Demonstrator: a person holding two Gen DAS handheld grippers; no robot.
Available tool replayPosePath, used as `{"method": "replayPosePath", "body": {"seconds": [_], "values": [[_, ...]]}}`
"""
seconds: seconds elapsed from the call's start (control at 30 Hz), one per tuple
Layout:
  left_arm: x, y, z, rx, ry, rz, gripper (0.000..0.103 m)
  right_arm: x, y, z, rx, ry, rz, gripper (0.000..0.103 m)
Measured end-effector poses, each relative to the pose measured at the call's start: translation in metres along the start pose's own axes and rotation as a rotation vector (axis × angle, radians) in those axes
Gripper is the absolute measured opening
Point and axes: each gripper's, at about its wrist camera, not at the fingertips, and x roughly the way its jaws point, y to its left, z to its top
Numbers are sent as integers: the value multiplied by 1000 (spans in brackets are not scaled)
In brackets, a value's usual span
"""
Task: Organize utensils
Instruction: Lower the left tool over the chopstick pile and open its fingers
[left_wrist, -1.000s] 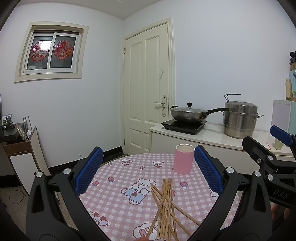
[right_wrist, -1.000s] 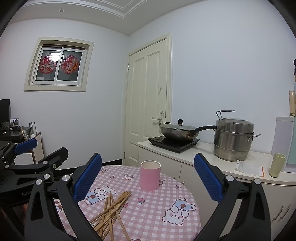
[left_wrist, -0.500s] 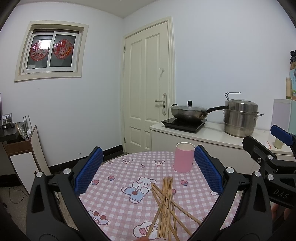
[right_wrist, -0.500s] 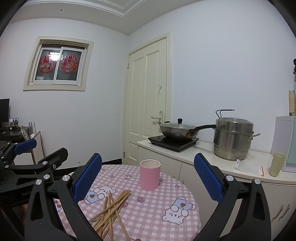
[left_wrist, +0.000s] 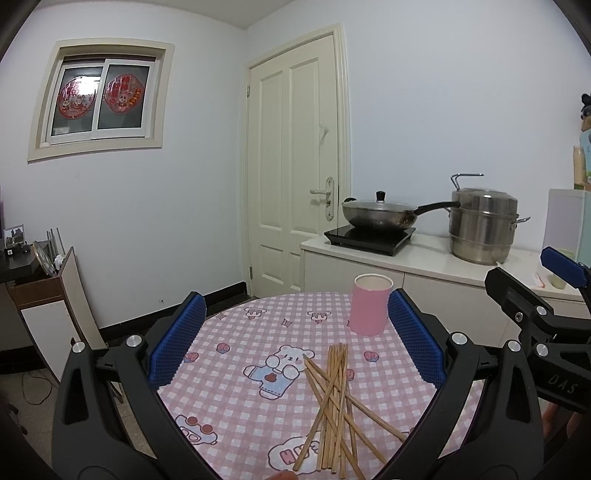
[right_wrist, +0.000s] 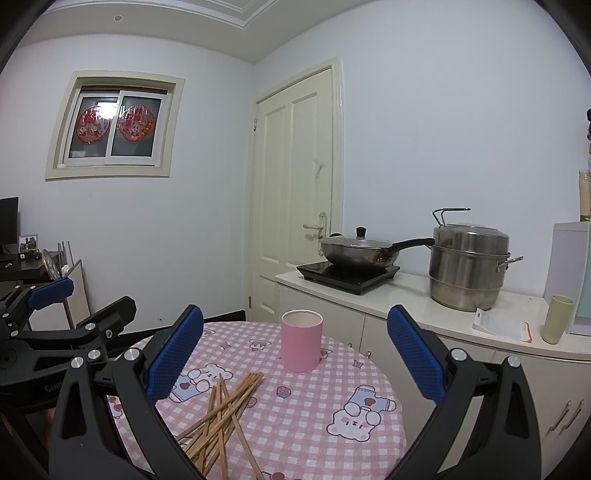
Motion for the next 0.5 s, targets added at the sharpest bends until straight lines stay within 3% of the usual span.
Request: {"method": "replayPosePath", "body": {"seconds": [0.3,0.5], "values": [[14,2,-8,5,50,8,97,16,-1,-9,11,55,27,96],[36,3,-22,18,136,5,97,37,-5,-22,53,122,58,96]]}}
